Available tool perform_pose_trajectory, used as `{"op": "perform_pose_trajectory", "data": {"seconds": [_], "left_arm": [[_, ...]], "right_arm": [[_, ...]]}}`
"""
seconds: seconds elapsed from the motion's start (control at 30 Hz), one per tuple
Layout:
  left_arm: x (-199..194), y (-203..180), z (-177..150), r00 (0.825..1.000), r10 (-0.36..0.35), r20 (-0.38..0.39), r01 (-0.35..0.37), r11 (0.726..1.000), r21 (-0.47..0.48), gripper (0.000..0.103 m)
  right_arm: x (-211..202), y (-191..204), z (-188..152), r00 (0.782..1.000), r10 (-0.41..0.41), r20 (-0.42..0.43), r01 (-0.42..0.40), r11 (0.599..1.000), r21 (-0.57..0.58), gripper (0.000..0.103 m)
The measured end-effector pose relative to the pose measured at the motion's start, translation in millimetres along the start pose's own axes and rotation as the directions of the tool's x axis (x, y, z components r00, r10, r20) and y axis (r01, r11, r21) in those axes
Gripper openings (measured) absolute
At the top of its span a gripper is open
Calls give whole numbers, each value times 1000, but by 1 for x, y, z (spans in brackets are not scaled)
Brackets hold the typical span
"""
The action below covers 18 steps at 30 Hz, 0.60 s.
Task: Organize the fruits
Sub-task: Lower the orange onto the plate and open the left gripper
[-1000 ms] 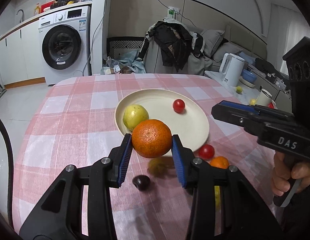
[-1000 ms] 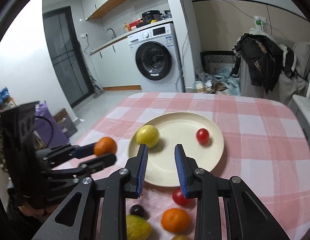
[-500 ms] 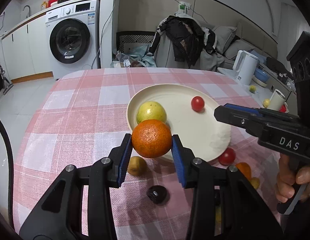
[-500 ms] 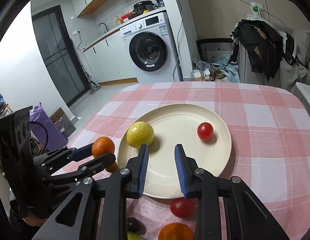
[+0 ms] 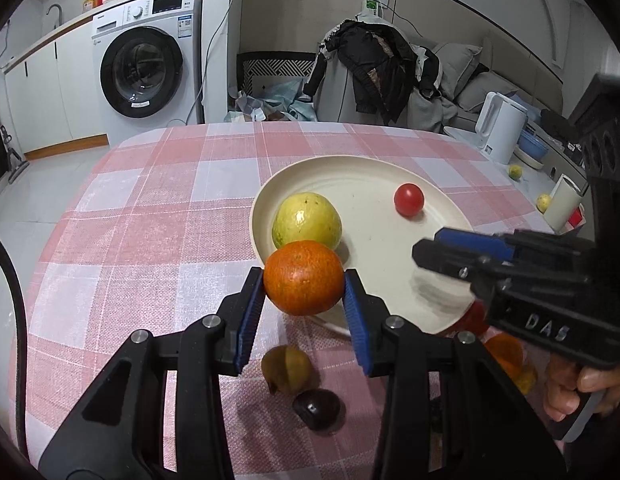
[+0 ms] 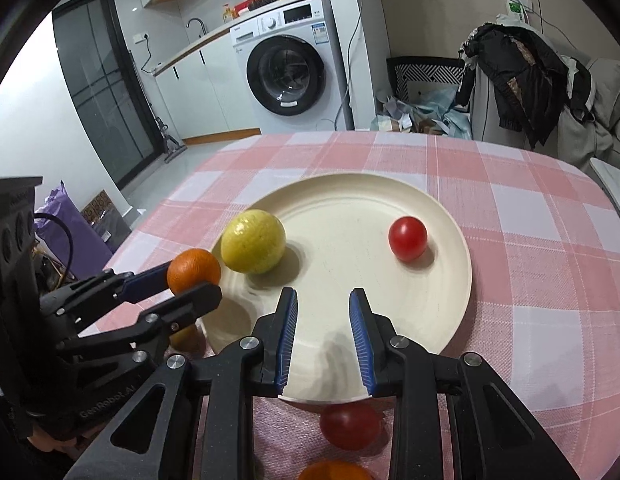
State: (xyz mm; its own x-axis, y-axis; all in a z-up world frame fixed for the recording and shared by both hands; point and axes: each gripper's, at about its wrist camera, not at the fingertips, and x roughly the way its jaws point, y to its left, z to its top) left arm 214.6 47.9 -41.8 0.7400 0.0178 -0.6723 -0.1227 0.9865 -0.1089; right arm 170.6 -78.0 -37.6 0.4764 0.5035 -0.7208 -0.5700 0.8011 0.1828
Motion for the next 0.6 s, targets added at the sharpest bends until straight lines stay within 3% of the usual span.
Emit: {"op": "perform_pose_trajectory", "data": {"seconds": [0.6], "left_arm": [[8,-14,2,999,28,-17,-27,998,61,37]], "right_arm": [[15,-15,-6,998,-33,-61,35,999,24,29]]}}
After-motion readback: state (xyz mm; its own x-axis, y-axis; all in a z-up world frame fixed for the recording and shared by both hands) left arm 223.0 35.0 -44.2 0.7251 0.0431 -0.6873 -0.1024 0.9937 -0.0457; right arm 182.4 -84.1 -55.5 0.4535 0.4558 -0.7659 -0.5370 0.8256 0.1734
